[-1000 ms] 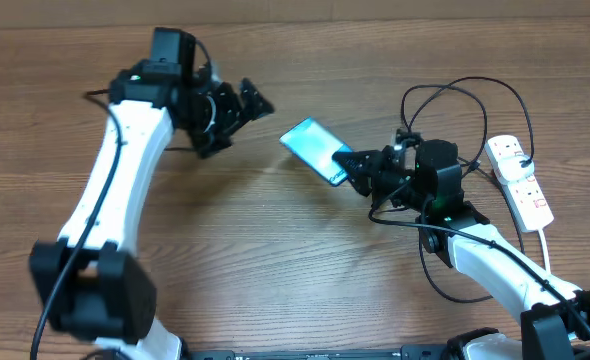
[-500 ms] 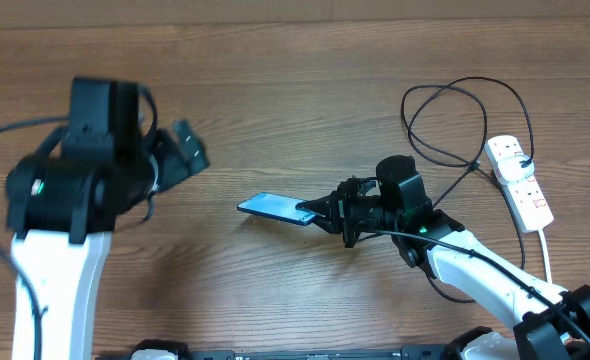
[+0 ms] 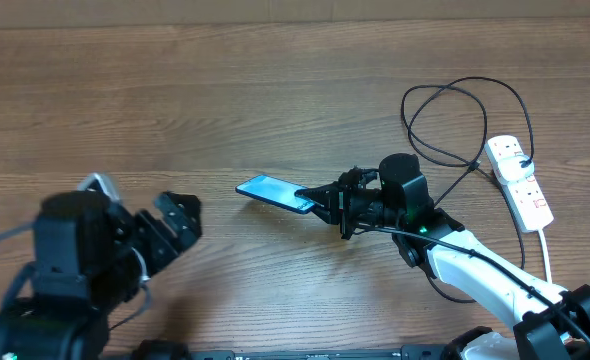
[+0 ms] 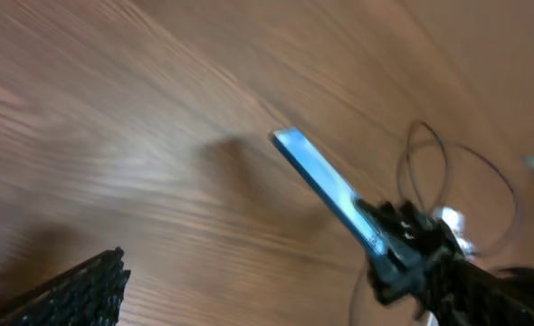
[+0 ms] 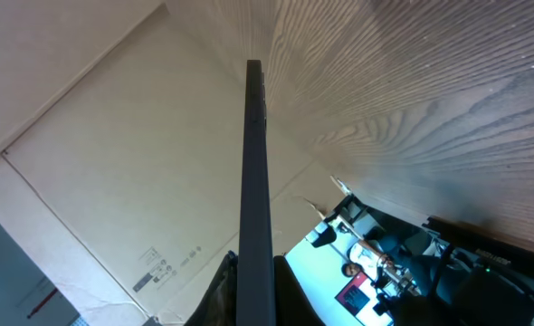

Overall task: Plug charger to phone and switch on socket
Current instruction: 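Regrasp the phone with the left gripper from the right gripper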

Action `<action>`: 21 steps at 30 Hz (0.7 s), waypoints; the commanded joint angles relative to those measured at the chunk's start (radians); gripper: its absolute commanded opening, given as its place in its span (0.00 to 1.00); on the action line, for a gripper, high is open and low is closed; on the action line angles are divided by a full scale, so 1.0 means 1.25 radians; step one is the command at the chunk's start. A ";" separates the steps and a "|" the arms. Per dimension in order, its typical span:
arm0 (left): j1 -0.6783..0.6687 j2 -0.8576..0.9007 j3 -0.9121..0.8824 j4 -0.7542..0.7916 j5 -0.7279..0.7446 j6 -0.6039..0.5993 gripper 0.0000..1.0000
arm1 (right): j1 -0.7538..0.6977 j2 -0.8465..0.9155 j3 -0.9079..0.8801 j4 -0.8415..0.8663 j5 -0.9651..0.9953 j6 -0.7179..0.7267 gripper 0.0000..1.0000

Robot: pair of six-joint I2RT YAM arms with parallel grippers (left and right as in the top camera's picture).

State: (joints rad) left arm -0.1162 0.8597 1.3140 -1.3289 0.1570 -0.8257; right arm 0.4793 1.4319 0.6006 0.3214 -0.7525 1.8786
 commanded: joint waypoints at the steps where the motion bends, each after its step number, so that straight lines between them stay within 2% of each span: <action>1: 0.000 -0.014 -0.130 0.092 0.192 -0.114 1.00 | 0.002 -0.009 0.018 0.015 -0.005 -0.031 0.04; 4: 0.000 -0.005 -0.274 0.288 0.354 -0.194 1.00 | 0.002 -0.009 0.018 0.015 -0.006 -0.043 0.04; 9: 0.000 0.036 -0.419 0.537 0.477 -0.328 1.00 | 0.002 -0.009 0.018 0.035 -0.006 -0.049 0.04; 12: -0.001 0.065 -0.472 0.632 0.501 -0.372 1.00 | 0.002 -0.009 0.018 0.125 -0.005 -0.110 0.04; 15: -0.001 0.088 -0.494 0.672 0.502 -0.399 1.00 | 0.003 -0.009 0.018 0.207 0.001 -0.128 0.04; 21: -0.002 0.114 -0.497 0.781 0.490 -0.457 0.96 | 0.030 -0.009 0.018 0.197 0.076 -0.128 0.04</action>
State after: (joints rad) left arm -0.1162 0.9947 0.6952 -0.3996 0.7486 -1.3190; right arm 0.4873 1.4315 0.6014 0.5514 -0.7105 1.7420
